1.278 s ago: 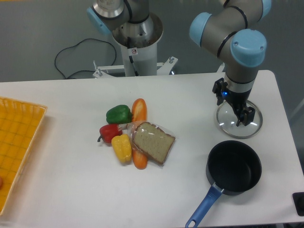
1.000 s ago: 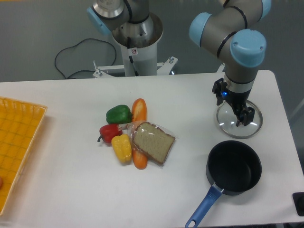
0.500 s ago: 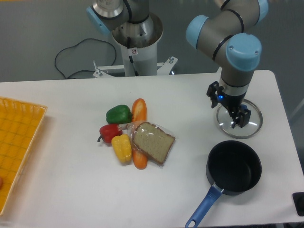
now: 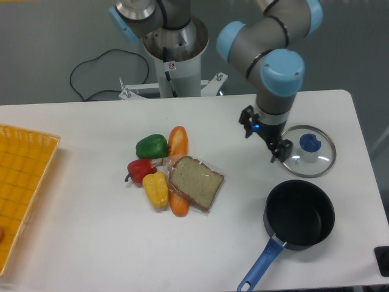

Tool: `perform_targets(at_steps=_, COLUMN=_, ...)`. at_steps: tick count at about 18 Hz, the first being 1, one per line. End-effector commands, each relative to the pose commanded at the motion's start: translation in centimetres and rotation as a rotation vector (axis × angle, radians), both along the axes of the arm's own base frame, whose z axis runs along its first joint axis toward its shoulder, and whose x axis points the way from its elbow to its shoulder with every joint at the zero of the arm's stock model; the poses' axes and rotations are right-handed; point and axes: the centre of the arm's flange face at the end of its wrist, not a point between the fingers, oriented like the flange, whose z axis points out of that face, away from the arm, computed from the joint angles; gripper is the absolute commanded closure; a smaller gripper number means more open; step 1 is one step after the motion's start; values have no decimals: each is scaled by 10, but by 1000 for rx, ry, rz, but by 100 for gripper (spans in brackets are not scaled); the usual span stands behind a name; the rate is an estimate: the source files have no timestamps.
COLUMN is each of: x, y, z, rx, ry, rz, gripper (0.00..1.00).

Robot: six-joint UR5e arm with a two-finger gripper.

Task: Pick up the toast
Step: 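Move the gripper from beside the glass lid over the bagged toast, then lower the open gripper onto the edge of the bagged toast slice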

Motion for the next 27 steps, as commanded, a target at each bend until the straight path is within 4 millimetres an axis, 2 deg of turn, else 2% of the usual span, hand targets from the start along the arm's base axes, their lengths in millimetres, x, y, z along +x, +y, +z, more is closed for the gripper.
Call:
perform_targets(at_steps=3, x=23, y=-5, z=-10, rx=36, ry=-40, rz=7, gripper=0)
perform_targets(at_steps=7, x=55, y=-20, z=-17, rx=64, ry=-11, rz=19, gripper=0)
perform_targets(at_steps=10, x=81, y=-15, z=-16, rx=75, ry=1, rz=33, gripper=0)
perform_targets(at_steps=13, x=110, y=0, z=-19, rx=97, ry=30, rz=78, gripper=0)
perform_targets(at_steps=17, x=139, y=13, z=-32, rx=121, ry=49, rz=145, gripper=0)
perform_targets(at_steps=21, x=158, y=22, z=-38, rx=138, ry=57, rz=186, gripper=0)
perform_targets(at_steps=27, x=174, y=36, z=-43, rx=144, ry=50, rz=222, gripper=0)
